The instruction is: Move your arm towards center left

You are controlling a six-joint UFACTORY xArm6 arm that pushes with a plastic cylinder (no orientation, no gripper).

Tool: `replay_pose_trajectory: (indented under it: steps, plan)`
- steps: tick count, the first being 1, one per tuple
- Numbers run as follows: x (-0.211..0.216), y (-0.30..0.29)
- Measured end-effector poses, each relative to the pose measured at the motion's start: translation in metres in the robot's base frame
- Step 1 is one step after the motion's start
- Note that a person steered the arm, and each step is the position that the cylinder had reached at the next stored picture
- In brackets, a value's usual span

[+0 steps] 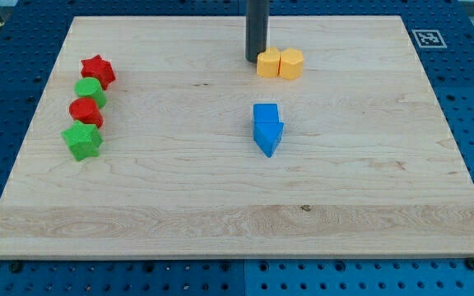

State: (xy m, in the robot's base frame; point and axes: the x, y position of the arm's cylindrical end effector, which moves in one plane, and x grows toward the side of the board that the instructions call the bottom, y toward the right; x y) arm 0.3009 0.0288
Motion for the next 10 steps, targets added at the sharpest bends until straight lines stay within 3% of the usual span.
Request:
replay_pose_trajectory:
  steps: [2, 4, 8, 9, 10]
  plan:
    - [-0.001, -0.037]
    - [0.000, -0.153]
    - [-0.007, -0.324]
    - [0.003, -0.334]
    - [0.042, -0.333]
